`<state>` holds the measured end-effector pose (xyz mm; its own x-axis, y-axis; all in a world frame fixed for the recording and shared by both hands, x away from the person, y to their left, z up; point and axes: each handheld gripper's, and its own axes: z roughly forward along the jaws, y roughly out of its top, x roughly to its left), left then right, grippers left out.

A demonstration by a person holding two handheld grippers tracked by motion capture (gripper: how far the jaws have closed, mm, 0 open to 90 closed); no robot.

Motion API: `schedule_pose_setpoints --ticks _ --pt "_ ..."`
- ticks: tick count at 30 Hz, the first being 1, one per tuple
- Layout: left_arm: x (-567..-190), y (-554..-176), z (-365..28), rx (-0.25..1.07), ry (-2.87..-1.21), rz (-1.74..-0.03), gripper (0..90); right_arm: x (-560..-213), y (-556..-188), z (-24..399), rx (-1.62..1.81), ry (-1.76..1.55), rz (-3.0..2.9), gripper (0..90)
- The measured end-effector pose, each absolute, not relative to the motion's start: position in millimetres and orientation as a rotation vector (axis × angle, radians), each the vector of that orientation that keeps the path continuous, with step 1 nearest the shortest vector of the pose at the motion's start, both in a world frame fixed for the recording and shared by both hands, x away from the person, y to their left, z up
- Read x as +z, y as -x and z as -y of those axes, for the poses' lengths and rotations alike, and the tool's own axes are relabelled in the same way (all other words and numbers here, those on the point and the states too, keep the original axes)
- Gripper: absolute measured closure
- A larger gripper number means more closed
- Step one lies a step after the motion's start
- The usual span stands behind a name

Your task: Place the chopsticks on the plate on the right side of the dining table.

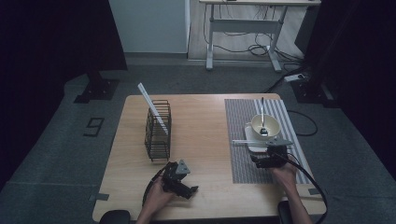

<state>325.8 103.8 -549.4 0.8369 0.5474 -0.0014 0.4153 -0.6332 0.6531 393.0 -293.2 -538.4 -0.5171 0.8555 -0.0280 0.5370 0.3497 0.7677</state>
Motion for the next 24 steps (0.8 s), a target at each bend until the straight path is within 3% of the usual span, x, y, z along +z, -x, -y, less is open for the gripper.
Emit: schedule_pose_setpoints --ticks 24 --pt "-549.5 -326.2 -102.9 0.254 -2.346 -0.691 0.0 -553.3 -408.9 289.1 1.016 -1.174 -2.188 0.0"
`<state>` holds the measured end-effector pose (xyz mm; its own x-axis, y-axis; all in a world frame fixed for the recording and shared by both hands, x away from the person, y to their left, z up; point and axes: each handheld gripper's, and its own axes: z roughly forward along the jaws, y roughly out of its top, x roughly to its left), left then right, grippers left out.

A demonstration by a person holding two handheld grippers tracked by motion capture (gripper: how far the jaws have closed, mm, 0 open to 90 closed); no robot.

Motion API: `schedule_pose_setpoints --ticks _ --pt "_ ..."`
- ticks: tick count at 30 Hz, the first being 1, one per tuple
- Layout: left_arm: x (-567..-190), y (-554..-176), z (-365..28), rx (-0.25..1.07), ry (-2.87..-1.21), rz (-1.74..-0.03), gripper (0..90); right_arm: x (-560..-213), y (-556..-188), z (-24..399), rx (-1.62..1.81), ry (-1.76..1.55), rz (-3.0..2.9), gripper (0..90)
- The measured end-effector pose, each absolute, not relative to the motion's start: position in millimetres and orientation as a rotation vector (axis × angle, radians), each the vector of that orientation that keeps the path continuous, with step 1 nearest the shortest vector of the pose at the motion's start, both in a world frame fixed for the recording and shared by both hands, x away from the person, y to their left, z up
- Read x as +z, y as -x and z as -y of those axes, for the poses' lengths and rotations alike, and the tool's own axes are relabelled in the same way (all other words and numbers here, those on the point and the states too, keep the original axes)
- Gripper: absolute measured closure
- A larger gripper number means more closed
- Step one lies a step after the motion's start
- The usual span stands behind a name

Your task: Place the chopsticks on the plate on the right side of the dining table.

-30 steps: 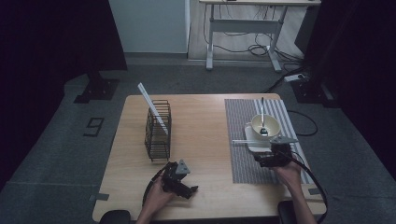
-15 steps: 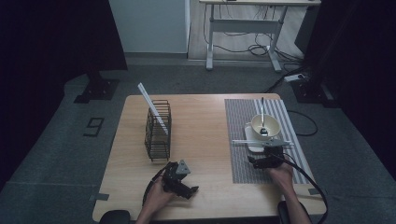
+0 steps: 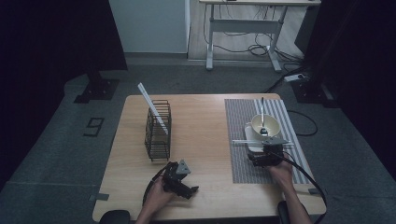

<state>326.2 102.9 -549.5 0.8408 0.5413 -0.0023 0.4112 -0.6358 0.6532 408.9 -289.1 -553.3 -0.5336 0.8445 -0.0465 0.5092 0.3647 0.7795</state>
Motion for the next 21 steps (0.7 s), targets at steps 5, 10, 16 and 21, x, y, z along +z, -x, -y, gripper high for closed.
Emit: schedule_pose_setpoints --ticks 5,10,16,21 --pt "-549.5 -326.2 -102.8 0.254 -2.346 -0.691 0.0 -553.3 -411.2 289.5 1.015 -1.183 -2.185 0.0" --pt "-549.5 -326.2 -102.8 0.254 -2.346 -0.691 0.0 -553.6 -412.4 289.8 1.01 -1.185 -2.185 0.0" --pt "-549.5 -326.2 -102.8 0.254 -2.347 -0.691 0.0 -553.2 -411.9 289.8 1.006 -1.183 -2.185 0.0" --pt "-549.4 -326.2 -102.9 0.254 -2.347 -0.691 0.0 -541.0 -406.2 297.3 0.994 -1.184 -2.157 0.0"
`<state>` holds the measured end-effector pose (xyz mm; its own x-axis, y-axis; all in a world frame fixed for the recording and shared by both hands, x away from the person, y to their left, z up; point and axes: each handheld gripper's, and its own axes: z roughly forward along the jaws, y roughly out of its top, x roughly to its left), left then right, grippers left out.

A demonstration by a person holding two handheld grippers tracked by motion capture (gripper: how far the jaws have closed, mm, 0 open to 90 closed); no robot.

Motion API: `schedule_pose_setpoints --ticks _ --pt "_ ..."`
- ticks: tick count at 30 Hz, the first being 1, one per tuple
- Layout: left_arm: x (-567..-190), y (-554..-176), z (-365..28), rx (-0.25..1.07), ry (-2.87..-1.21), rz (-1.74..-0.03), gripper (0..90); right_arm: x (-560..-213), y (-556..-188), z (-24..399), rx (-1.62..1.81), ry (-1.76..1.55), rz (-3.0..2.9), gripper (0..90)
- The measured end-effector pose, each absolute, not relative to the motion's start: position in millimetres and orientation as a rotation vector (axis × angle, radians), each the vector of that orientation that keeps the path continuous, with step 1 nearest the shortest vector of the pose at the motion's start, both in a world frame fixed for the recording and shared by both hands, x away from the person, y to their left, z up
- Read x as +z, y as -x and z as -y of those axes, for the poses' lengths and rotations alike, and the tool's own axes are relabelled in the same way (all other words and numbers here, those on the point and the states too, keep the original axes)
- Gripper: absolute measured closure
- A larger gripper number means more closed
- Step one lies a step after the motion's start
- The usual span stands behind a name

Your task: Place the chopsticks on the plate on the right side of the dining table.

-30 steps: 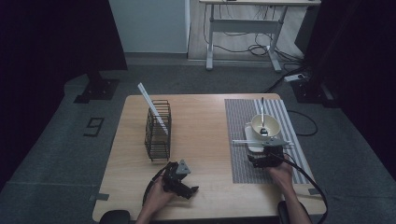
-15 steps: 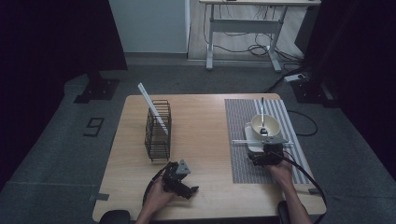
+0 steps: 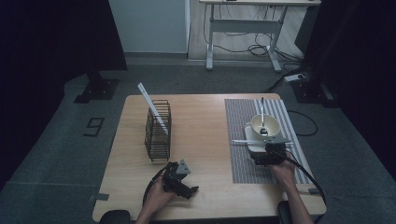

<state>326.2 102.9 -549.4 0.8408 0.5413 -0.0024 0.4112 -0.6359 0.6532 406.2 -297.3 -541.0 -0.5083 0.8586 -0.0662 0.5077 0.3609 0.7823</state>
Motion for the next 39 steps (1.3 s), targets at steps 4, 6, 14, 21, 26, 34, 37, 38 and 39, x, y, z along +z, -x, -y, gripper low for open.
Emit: schedule_pose_setpoints --ticks 4,6,14,21,26,34,37,38,39 --pt "-549.4 -326.2 -102.8 0.254 -2.347 -0.691 0.0 -527.0 -402.3 318.8 0.946 -1.216 -2.11 0.0" --pt "-549.4 -326.2 -102.8 0.254 -2.347 -0.691 0.0 -524.9 -401.7 324.4 0.93 -1.212 -2.092 0.0" --pt "-549.4 -326.2 -102.8 0.254 -2.347 -0.691 0.0 -526.0 -405.9 360.4 0.857 -1.293 -1.983 0.0" --pt "-549.4 -326.2 -102.8 0.254 -2.347 -0.691 0.0 -536.9 -410.3 371.1 0.843 -1.334 -1.942 0.0" --pt "-549.5 -326.2 -102.8 0.254 -2.346 -0.691 0.0 -543.3 -412.5 377.7 0.886 -1.385 -1.917 0.2" --pt "-549.5 -326.4 -102.7 0.252 -2.348 -0.686 0.0 -546.7 -411.4 377.0 0.882 -1.434 -1.896 4.9" --pt "-549.4 -326.5 -102.6 0.252 -2.348 -0.685 0.0 -547.0 -410.8 377.2 0.892 -1.445 -1.893 6.1" --pt "-549.4 -326.5 -102.6 0.252 -2.349 -0.685 0.0 -547.5 -410.6 377.4 0.899 -1.451 -1.892 6.9" --pt "-549.5 -326.5 -102.6 0.252 -2.349 -0.684 0.0 -547.5 -410.6 377.4 0.899 -1.451 -1.892 6.9"
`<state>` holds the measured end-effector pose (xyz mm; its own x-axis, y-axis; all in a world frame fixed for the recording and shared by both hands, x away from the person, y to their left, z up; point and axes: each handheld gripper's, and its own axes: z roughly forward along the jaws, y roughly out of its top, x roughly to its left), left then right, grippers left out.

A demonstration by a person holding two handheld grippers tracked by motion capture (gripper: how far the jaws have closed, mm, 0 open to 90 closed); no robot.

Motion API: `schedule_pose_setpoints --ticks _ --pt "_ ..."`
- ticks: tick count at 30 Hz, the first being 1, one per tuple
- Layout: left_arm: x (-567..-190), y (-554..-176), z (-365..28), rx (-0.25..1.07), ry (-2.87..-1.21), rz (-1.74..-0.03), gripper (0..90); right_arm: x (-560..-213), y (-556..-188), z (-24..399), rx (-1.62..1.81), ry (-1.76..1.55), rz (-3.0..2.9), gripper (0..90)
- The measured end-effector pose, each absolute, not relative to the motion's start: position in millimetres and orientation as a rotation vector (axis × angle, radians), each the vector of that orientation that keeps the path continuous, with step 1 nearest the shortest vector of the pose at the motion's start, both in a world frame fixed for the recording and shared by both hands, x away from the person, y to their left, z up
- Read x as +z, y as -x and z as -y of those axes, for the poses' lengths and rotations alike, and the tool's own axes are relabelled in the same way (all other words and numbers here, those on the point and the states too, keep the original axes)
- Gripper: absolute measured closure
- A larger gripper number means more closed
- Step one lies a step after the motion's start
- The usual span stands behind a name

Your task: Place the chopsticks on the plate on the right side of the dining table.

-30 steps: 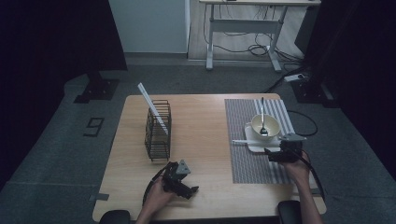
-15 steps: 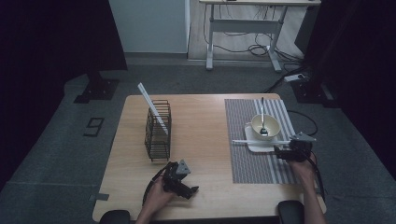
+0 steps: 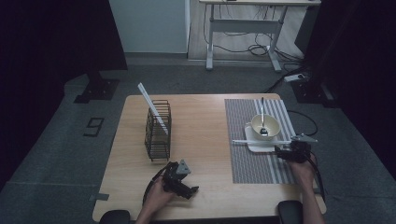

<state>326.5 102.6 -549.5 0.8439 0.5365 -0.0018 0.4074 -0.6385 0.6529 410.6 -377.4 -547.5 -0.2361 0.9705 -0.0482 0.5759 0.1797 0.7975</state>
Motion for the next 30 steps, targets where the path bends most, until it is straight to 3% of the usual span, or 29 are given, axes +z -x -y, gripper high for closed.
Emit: schedule_pose_setpoints --ticks 24,30 --pt "-549.4 -326.5 -102.5 0.252 -2.349 -0.682 0.0 -548.3 -411.7 374.6 0.922 -1.462 -1.901 9.6" --pt "-549.4 -326.6 -102.6 0.251 -2.349 -0.681 0.0 -540.4 -407.4 374.0 0.912 -1.42 -1.881 4.2"
